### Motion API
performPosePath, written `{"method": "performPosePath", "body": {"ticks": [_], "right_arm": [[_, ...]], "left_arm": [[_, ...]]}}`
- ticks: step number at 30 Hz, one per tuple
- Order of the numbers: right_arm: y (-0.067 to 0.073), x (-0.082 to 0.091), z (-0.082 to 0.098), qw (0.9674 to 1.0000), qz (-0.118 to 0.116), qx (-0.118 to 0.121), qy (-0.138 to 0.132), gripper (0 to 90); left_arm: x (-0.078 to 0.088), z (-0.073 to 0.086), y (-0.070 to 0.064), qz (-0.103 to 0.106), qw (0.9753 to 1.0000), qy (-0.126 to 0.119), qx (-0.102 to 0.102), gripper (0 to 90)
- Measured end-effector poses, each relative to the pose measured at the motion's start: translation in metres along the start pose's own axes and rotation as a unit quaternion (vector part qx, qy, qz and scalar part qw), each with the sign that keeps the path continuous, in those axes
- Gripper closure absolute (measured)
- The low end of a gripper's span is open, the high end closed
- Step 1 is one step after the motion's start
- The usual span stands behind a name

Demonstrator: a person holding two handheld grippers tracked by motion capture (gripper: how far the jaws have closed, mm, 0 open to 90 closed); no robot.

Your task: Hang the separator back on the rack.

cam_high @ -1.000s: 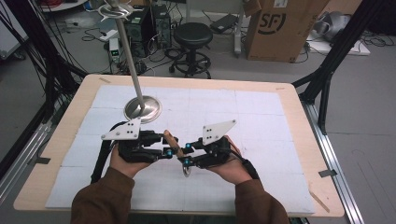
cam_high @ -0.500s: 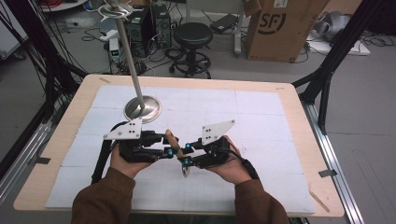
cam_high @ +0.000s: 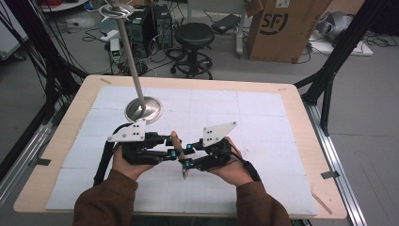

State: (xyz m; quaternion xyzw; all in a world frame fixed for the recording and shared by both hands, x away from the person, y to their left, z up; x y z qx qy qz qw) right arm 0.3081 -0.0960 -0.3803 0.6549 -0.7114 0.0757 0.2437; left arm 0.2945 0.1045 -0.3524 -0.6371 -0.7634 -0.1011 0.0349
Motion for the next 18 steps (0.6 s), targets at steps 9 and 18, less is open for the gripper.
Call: {"method": "performPosePath", "body": {"ticks": [9,18], "right_arm": [[-0.001,0.006,-0.001,0.9997,0.015,-0.007,-0.019,50.5],[-0.003,0.017,0.000,0.9990,0.033,-0.007,-0.029,40.0]], "left_arm": [[0.007,-0.002,0.003,-0.011,0.9999,-0.004,0.001,68.0],[0.020,-0.004,0.007,-0.022,0.9997,0.004,0.003,68.0]]}}
Point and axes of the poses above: each handheld gripper's, and its own axes: x roughly backward along the jaws, z roughly out of its underside, y roughly to its left, the point moved 3 cm from there along -x, roughly forward along the jaws, and after that the axes turned 10 degrees about -x, right-handed, at the moved point
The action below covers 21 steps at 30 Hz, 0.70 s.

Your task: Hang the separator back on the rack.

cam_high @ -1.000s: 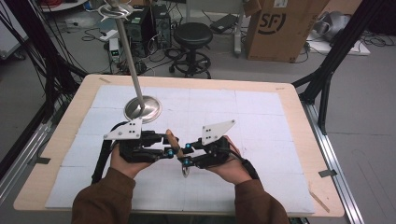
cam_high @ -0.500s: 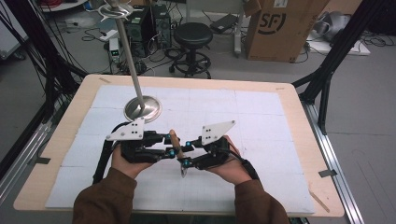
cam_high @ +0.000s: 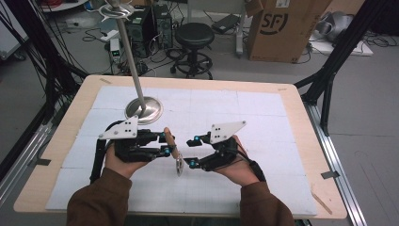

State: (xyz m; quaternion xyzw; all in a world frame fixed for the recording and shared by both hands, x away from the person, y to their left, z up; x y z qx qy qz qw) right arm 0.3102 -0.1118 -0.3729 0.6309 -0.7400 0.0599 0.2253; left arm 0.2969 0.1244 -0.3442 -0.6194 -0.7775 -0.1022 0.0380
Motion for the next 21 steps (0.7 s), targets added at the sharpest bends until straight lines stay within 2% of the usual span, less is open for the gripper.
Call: {"method": "performPosePath", "body": {"ticks": [7,21], "right_arm": [[-0.004,0.012,0.006,0.9997,0.024,-0.008,-0.002,34.6],[-0.019,0.037,0.015,0.9970,0.060,-0.044,-0.019,32.1]], "left_arm": [[0.020,-0.003,0.007,-0.014,0.9999,0.003,0.002,68.0],[0.049,-0.003,0.017,-0.033,0.9993,0.000,0.015,68.0]]}}
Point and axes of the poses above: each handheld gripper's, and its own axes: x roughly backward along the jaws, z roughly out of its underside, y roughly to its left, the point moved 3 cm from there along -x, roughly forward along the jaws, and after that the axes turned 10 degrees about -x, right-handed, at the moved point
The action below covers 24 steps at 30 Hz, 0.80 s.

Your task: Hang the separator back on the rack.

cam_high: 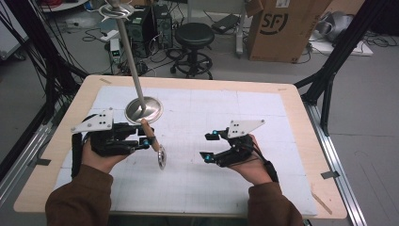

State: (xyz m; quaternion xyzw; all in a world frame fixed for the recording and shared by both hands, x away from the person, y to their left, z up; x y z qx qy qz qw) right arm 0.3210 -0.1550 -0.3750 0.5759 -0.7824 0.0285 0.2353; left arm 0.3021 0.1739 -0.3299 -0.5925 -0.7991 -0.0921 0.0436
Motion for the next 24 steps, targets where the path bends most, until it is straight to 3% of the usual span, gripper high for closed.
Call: {"method": "performPosePath", "body": {"ticks": [6,17,24], "right_arm": [[-0.007,0.010,0.002,0.9996,0.013,-0.017,-0.016,28.3],[-0.014,0.014,0.005,0.9991,0.032,-0.022,-0.014,26.8],[-0.013,0.013,0.006,0.9993,0.028,-0.024,-0.008,26.7]], "left_arm": [[0.009,-0.002,0.007,-0.009,1.0000,0.002,0.002,68.0],[0.022,-0.010,0.020,-0.028,0.9996,0.005,0.007,68.0],[0.028,-0.019,0.031,-0.035,0.9993,0.013,0.011,67.9]]}}
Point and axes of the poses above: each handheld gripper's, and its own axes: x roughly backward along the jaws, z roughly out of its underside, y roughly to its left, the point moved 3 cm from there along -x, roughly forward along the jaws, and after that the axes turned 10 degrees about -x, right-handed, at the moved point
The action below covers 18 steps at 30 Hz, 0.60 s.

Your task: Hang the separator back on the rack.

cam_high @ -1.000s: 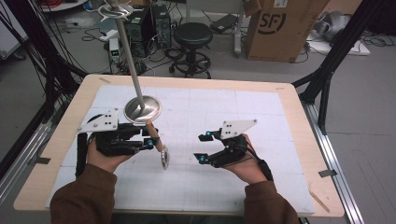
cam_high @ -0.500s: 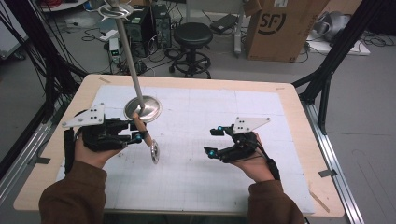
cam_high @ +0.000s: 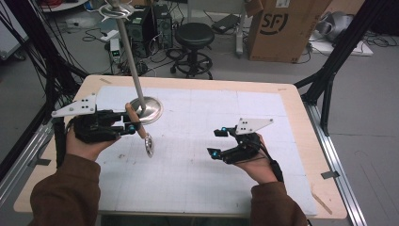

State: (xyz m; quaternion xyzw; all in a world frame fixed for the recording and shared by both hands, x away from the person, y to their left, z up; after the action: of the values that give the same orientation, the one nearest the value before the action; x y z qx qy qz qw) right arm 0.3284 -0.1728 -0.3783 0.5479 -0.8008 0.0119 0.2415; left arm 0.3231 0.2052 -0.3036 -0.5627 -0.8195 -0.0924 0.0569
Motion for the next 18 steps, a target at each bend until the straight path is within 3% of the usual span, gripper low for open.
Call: {"method": "performPosePath", "body": {"ticks": [7,18], "right_arm": [[0.000,-0.001,0.000,1.0000,0.001,-0.001,-0.001,26.7],[0.000,-0.002,0.000,1.0000,0.002,0.000,0.001,26.7]], "left_arm": [[0.006,-0.018,0.015,-0.010,0.9999,0.007,-0.002,68.0],[0.015,-0.045,0.043,-0.043,0.9989,0.020,0.000,67.9]]}}
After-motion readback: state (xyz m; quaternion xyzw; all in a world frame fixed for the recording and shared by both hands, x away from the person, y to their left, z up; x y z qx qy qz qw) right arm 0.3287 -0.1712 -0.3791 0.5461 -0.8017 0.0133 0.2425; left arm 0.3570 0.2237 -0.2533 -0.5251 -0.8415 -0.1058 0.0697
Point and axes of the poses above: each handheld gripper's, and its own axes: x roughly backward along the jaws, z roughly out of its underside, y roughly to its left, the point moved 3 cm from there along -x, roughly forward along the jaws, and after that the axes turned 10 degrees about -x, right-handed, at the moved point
